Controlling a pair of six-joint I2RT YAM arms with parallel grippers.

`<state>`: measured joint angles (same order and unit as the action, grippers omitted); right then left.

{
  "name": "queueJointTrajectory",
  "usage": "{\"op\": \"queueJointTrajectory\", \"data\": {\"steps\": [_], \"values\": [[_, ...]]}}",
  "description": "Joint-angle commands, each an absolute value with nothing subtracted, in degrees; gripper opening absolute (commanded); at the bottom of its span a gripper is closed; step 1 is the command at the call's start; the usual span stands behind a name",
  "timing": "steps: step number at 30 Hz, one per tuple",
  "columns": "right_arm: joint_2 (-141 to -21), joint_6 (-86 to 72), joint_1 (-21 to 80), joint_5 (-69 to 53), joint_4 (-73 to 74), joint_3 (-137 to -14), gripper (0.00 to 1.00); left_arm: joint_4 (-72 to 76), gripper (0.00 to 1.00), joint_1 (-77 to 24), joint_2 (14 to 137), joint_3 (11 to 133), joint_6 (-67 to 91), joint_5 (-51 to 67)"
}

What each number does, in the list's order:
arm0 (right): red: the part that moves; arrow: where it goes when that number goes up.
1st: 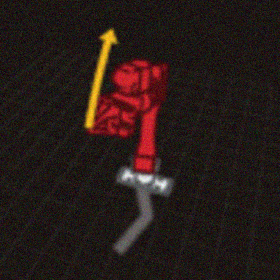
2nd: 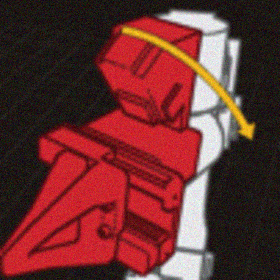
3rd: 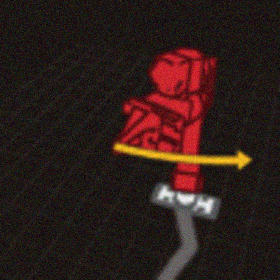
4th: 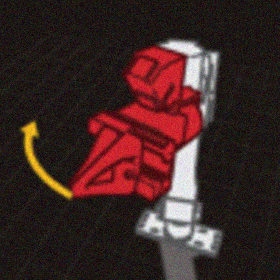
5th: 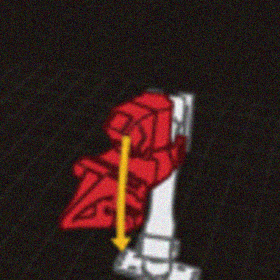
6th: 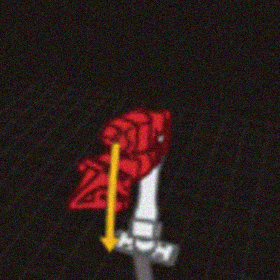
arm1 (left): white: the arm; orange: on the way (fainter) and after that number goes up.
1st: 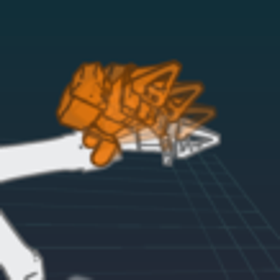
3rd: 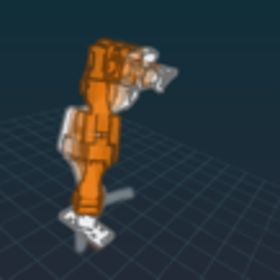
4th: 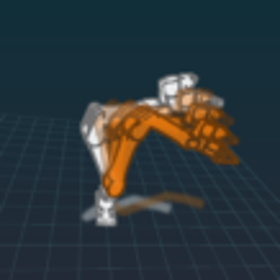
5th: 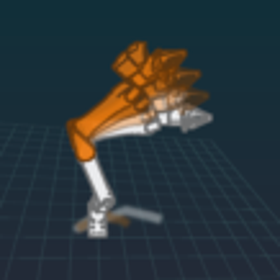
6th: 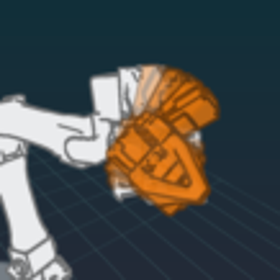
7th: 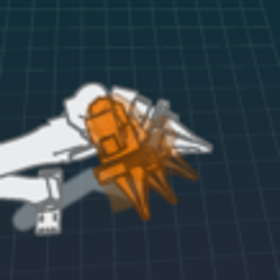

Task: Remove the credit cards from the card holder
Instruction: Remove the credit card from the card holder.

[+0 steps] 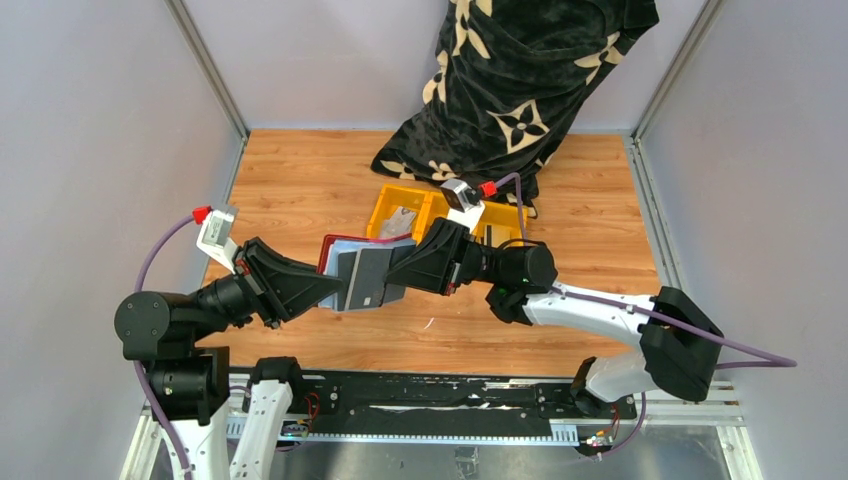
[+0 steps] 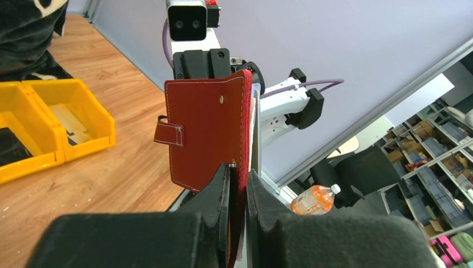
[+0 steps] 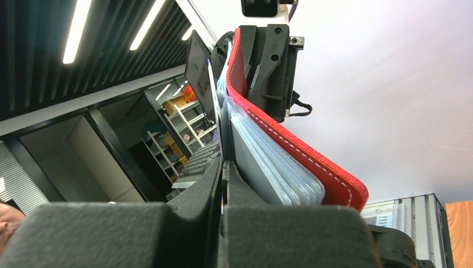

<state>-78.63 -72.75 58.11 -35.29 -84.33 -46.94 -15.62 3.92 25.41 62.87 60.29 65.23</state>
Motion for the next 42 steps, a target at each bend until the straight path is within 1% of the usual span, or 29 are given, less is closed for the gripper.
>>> {"op": "queueJointTrajectory", "data": {"steps": [1, 10, 20, 30, 35, 39, 42], "values": [[-75.4, -71.3, 57.2, -35.9, -86.9, -45.4, 0.0, -13.9, 0.06, 3.6, 25.8, 63.7, 60.7, 64.5], [-76.0, -71.5, 57.0, -35.7, -87.0, -47.3, 0.0, -12.7, 0.05, 3.6, 25.3, 63.6, 62.6, 64.8], [-76.1, -71.2, 57.3, -36.0, -86.8, -46.1, 0.0, -12.5, 0.05, 3.6, 25.6, 63.7, 62.8, 64.6], [-79.5, -71.4, 58.8, -35.3, -88.2, -46.5, 0.0, -8.9, 0.03, 3.6, 25.8, 63.3, 66.8, 63.0], [-77.3, -70.5, 58.2, -34.4, -87.2, -45.9, 0.0, -8.1, 0.03, 3.6, 25.8, 63.0, 67.6, 63.0], [-74.3, -70.1, 56.7, -33.8, -85.0, -45.0, 0.0, -4.7, 0.01, 3.6, 25.8, 61.8, 70.2, 62.8], [-71.7, -67.4, 56.5, -34.4, -79.3, -45.6, 0.0, -2.4, 0.01, 3.6, 25.4, 61.2, 71.6, 61.9]]}}
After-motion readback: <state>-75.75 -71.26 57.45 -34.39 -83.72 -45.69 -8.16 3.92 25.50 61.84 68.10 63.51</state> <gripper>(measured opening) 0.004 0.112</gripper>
